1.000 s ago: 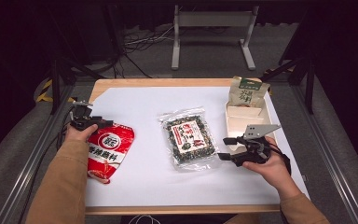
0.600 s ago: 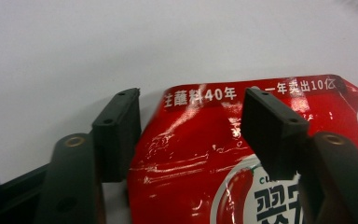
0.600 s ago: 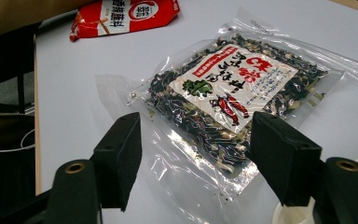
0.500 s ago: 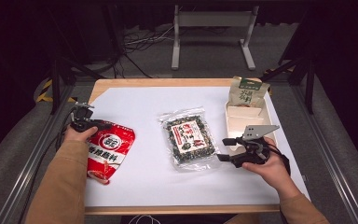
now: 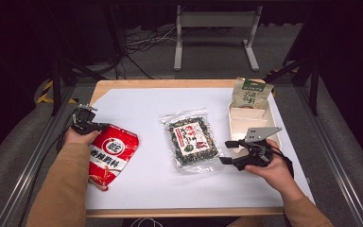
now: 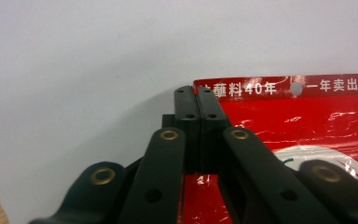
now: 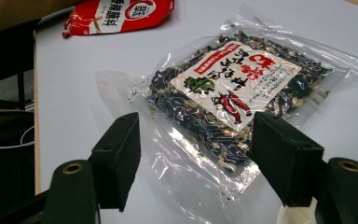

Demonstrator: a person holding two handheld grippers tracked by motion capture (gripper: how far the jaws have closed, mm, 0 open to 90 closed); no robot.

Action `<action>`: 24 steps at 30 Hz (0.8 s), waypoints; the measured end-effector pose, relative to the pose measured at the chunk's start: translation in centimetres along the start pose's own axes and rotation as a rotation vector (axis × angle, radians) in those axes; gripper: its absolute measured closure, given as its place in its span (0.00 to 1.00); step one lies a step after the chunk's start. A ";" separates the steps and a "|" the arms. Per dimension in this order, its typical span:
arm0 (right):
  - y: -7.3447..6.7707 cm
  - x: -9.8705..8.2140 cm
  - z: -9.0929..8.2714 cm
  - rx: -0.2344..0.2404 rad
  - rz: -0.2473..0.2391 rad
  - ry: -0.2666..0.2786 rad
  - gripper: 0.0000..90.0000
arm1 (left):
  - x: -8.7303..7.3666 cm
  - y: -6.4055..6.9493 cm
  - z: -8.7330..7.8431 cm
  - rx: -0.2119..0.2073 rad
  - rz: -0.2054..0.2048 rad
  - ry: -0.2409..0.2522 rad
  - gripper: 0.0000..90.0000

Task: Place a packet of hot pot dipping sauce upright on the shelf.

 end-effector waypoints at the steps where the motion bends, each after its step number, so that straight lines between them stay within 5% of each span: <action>1: 0.0 0.0 0.0 0.000 0.001 0.000 0.37 | 0.0 0.0 0.0 0.001 0.000 0.005 1.00; 14: 0.0 0.1 0.0 -0.001 0.000 0.001 0.37 | 0.3 0.7 -1.3 0.002 0.006 0.011 1.00; 24: -0.1 0.4 0.0 0.001 -0.004 0.005 0.37 | 0.4 2.0 -4.3 0.003 0.018 0.037 1.00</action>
Point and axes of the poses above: each handheld gripper's, and its own axes: z roughly forward along the jaws, x roughly out of its top, y roughly to its right, the point moved 8 cm from there along z, roughly forward along the jaws, and after that the axes turned 2 degrees about -x, right-handed, at the moved point
